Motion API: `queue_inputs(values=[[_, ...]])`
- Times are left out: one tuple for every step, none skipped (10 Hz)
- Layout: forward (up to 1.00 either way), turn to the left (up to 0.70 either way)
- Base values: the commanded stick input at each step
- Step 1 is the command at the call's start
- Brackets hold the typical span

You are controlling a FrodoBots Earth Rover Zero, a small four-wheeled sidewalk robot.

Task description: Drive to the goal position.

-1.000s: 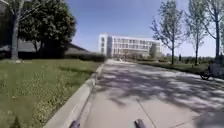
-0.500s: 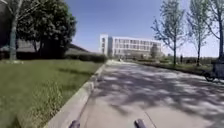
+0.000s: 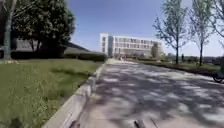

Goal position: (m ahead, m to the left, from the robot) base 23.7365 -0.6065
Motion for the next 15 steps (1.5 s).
queue_inputs(values=[[0.66, 0.00], [0.70, 0.00], [0.70, -0.03], [0.70, -0.17], [0.70, -0.33], [0.70, -0.27], [0.70, 0.00], [0.70, 0.00], [0.70, -0.02], [0.70, -0.17], [0.70, -0.32], [0.70, -0.33], [0.70, -0.31], [0.29, -0.12], [0.00, 0.00]])
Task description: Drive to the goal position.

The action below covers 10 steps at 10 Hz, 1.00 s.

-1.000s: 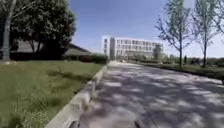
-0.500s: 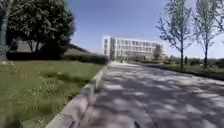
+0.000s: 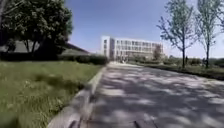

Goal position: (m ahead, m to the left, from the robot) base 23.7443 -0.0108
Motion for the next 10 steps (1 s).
queue_inputs(values=[[0.00, 0.00], [0.00, 0.00], [0.00, 0.00], [0.00, -0.31], [0.00, -0.68], [0.00, -0.69], [0.00, -0.29], [0.00, 0.00], [0.00, 0.00], [0.00, 0.00]])
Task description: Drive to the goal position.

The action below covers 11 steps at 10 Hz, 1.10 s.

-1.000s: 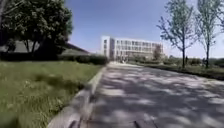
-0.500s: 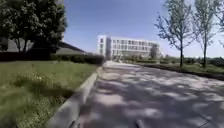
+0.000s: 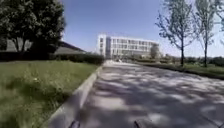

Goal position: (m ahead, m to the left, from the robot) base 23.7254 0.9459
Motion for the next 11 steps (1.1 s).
queue_inputs(values=[[0.00, -0.38], [0.00, -0.67], [0.00, -0.69], [0.00, -0.69], [0.00, -0.38], [0.00, -0.05], [0.00, 0.00], [0.18, -0.02], [0.70, -0.12], [0.70, -0.28], [0.70, -0.35]])
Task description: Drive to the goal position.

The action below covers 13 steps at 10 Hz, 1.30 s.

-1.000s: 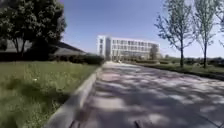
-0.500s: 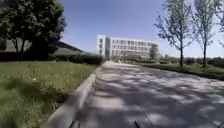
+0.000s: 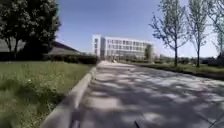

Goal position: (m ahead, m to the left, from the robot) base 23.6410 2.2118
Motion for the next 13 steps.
queue_inputs(values=[[0.70, -0.35], [0.70, 0.00], [0.70, 0.00], [0.70, 0.00], [0.70, 0.00], [0.70, 0.00], [0.70, 0.00], [0.70, 0.00], [0.70, 0.00], [0.70, 0.00], [0.70, 0.00], [0.70, 0.00], [0.70, 0.00]])
